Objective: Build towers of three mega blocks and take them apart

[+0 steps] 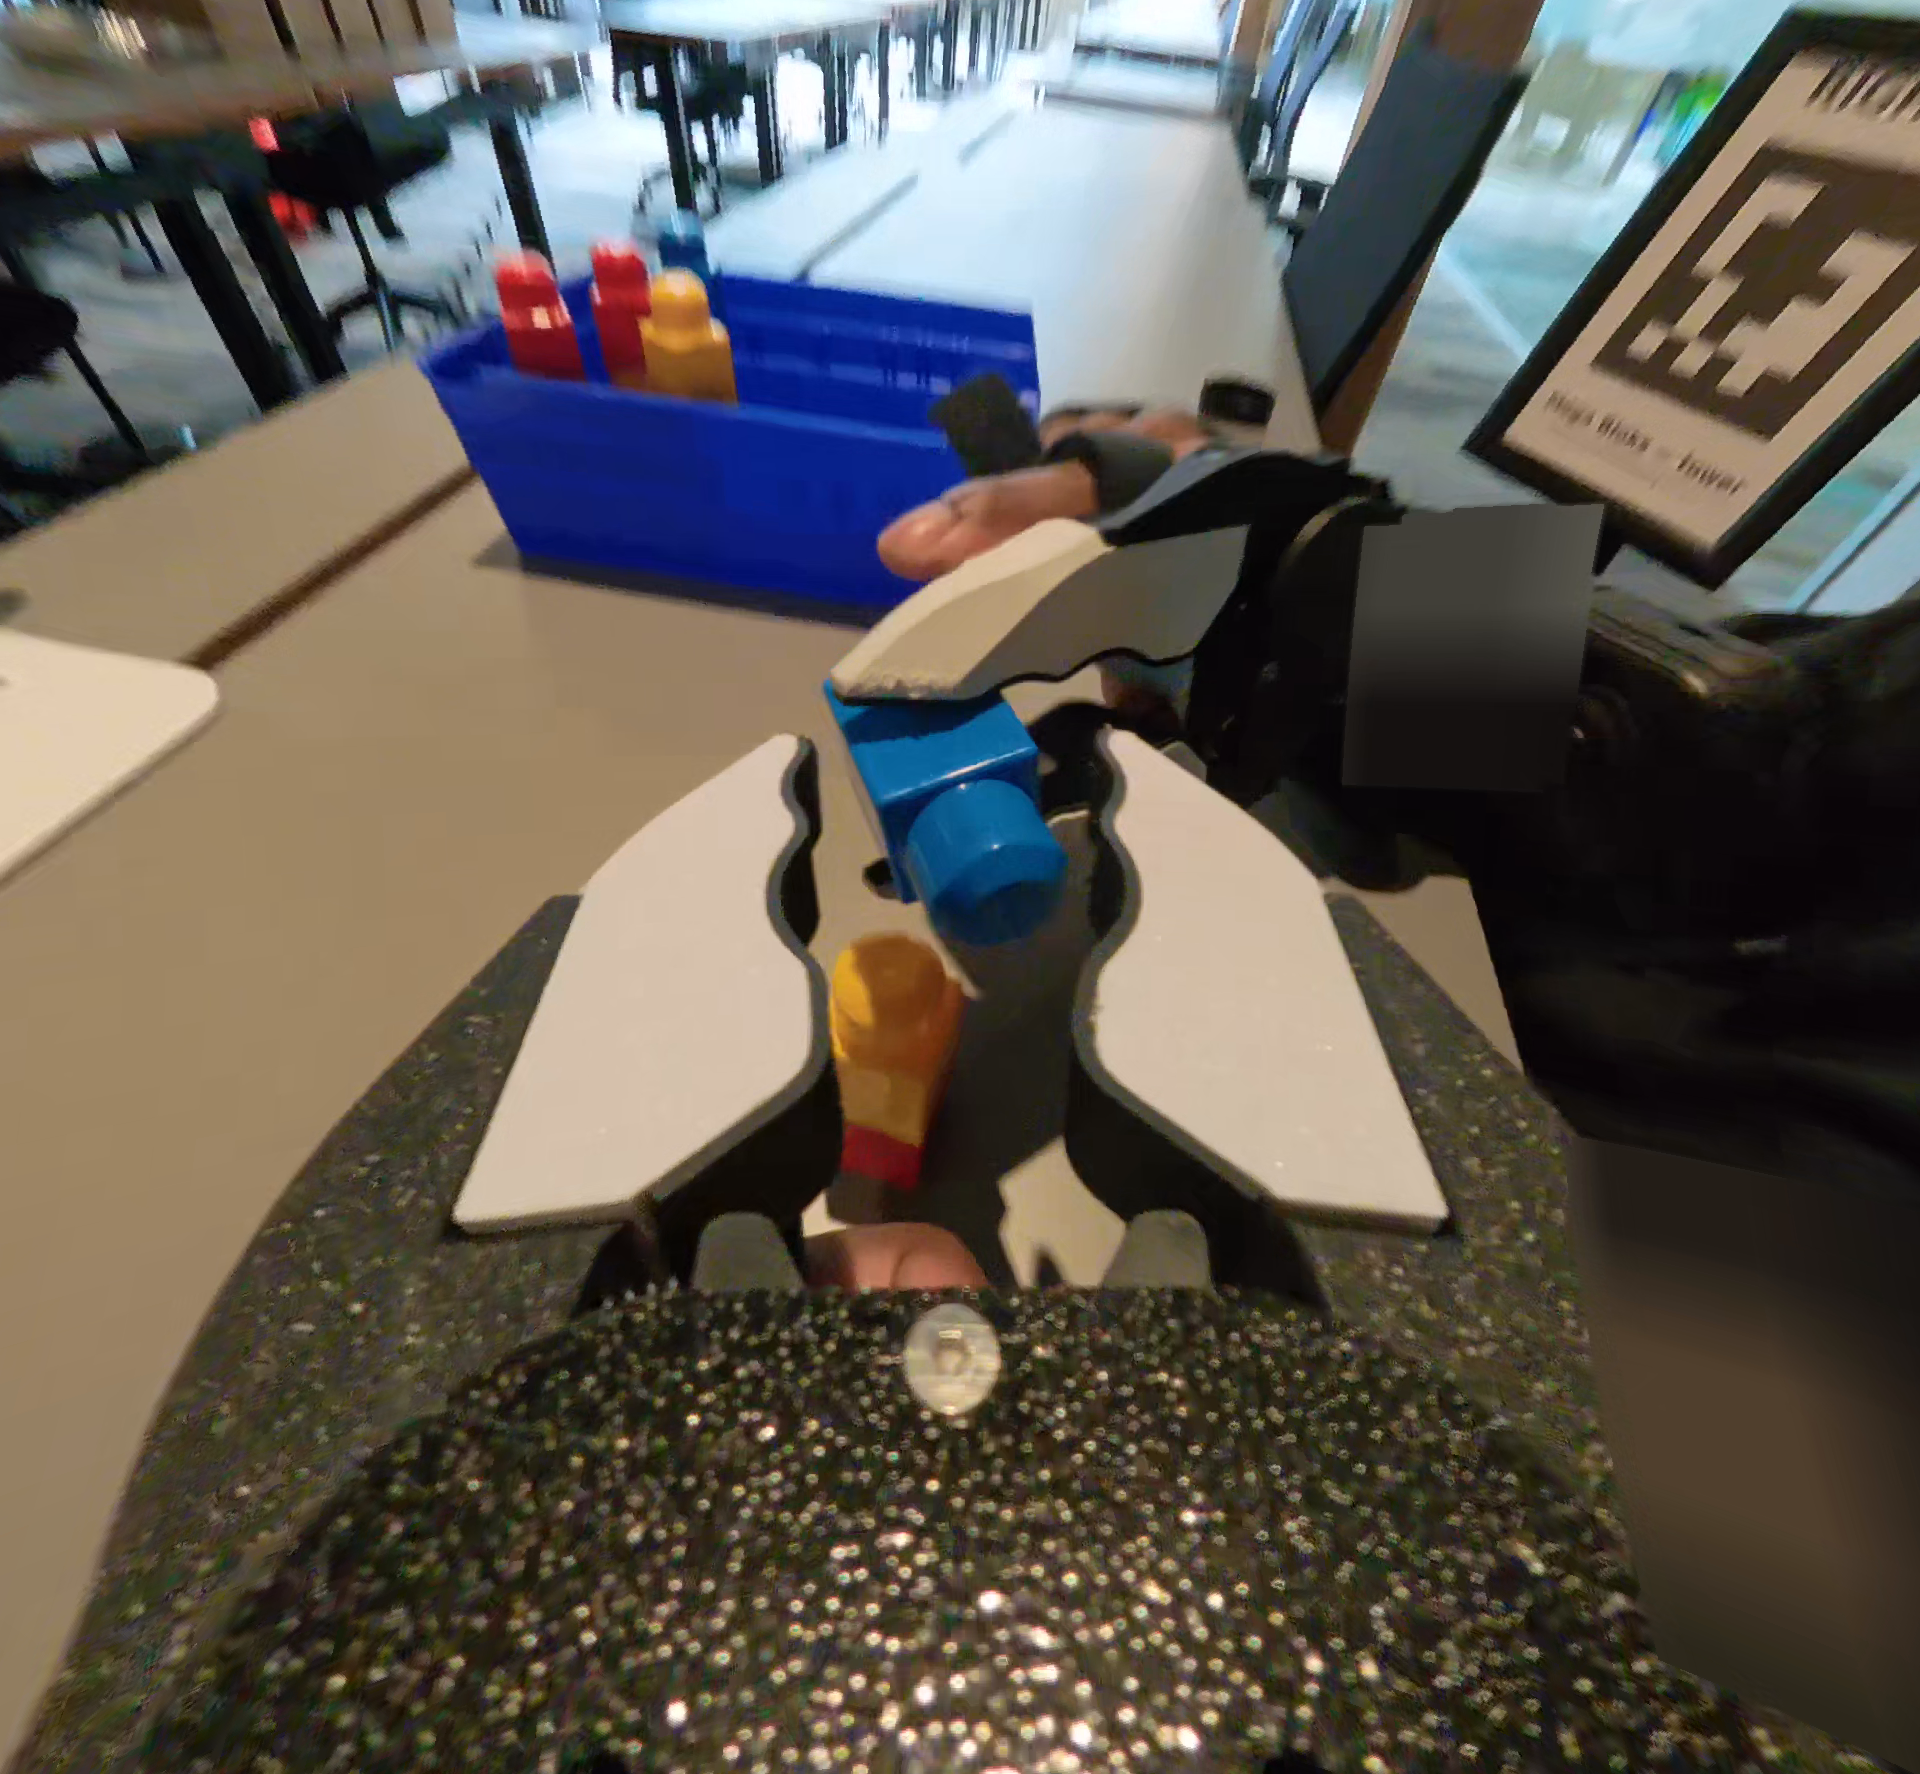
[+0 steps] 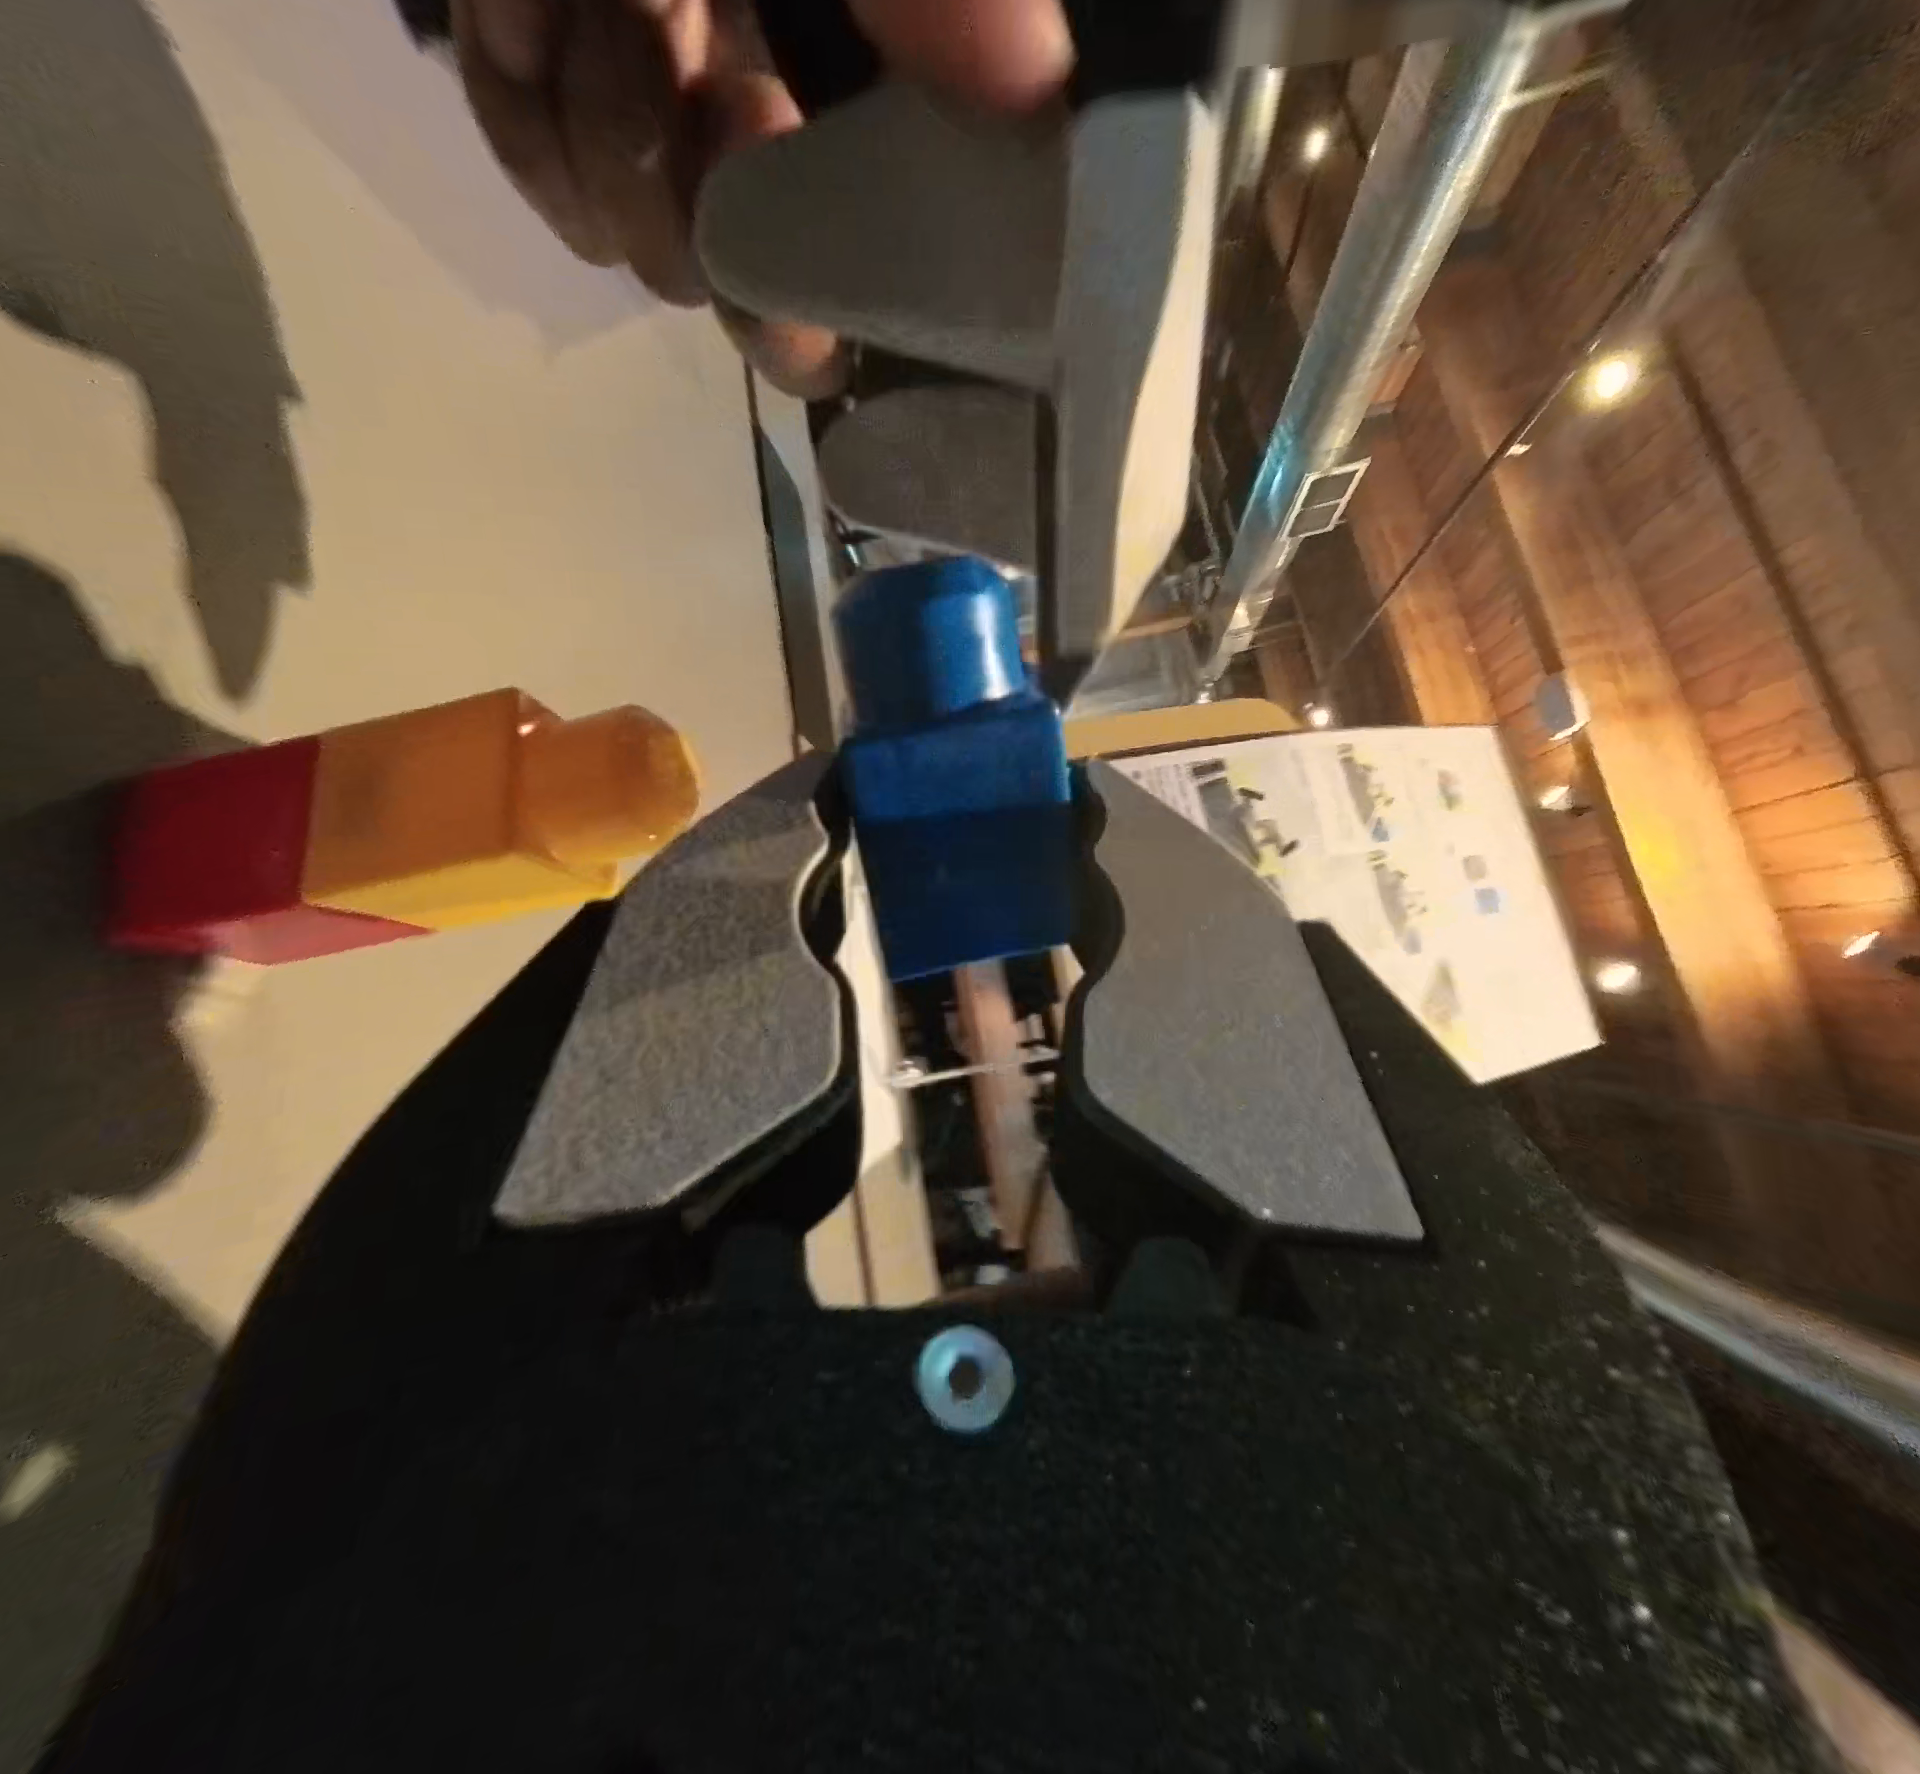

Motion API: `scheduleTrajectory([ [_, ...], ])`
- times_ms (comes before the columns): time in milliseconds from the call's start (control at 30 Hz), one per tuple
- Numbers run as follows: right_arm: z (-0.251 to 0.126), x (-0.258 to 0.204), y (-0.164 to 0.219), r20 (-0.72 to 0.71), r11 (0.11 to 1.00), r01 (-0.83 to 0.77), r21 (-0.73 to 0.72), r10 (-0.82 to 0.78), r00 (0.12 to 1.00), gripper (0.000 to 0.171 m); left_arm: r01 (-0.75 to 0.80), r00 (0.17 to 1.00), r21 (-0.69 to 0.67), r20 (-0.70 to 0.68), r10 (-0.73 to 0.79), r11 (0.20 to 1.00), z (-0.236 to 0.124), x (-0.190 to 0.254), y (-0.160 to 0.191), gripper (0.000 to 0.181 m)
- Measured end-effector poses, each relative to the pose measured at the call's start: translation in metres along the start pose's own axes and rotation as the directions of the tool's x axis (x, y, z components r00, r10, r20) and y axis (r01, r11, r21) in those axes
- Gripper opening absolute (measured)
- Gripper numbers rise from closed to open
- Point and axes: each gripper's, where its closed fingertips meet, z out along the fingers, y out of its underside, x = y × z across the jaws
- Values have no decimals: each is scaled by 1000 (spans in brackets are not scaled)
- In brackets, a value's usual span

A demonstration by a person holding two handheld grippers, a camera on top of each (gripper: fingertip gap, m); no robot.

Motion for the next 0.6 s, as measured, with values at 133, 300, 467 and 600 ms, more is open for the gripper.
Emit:
scheduleTrajectory([
  [133, -2, 8, 0, 58, 950, -307, 55, 303, 951, 40, -158, 987, 174, 14, 158, 972, -23, -2, -20, 56],
  [300, -7, 13, -23, 309, 663, -736, 136, 677, 668, 40, -283, 956, 221, -17, 294, 933, -27, 9, -16, 63],
  [467, -9, 12, -37, 473, 427, -897, 118, 770, 429, 39, -356, 932, 218, 12, 362, 909, -12, 16, -15, 55],
  [600, -9, 5, -40, 523, 386, -919, 86, 767, 371, 39, -342, 936, 225, 1, 351, 912, -8, 18, -13, 40],
])
